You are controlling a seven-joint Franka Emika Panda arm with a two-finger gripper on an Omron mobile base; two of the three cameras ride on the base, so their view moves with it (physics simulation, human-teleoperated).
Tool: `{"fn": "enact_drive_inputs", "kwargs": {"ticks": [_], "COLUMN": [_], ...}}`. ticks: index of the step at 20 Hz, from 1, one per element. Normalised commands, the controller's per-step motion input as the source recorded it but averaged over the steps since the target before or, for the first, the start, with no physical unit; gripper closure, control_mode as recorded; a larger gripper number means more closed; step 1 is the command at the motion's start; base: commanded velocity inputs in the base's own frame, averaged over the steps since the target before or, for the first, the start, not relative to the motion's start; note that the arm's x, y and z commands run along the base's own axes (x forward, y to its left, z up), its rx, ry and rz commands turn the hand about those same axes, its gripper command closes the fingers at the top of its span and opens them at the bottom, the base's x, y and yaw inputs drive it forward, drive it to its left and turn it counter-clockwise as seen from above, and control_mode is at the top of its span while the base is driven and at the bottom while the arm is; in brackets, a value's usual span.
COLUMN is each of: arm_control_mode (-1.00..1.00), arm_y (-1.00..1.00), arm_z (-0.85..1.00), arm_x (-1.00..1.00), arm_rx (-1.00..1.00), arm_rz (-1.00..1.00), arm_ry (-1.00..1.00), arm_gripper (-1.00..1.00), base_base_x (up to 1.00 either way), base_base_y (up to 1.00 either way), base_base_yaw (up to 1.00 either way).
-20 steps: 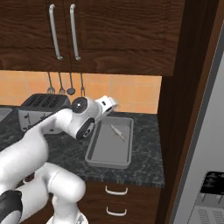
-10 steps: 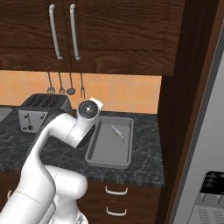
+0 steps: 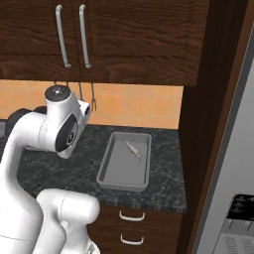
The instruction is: Place one onion and one fish in each tupperware on the nearby counter, to pack two identical lunches.
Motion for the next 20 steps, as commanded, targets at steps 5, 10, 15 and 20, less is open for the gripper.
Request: {"fn": "enact_drive_inputs", "kwargs": {"ticks": [5,10,15,20], "arm_control_mode": [1.00,1.00,1.00,1.00], "arm_y": [0.00,0.00,0.00,0.00], "arm_z": [-0.10,0.00,0.00,0.00], "arm_x": [-0.40,0.00,0.00,0.00], "arm_rx": [-0.08,0.00,0.00,0.00], "arm_rz": [0.05,0.00,0.00,0.00], "arm_ry": [0.00,0.00,0.00,0.00], "arm_gripper": [-1.00,-1.00,-1.00,-1.00], "base_base_x": [-0.60,-1.00,-0.78,-0.06], "base_base_y": [0.00,-0.67,-1.00,-1.00], "base_base_yaw": [0.04,-0.07,-0.19,-0.21]}}
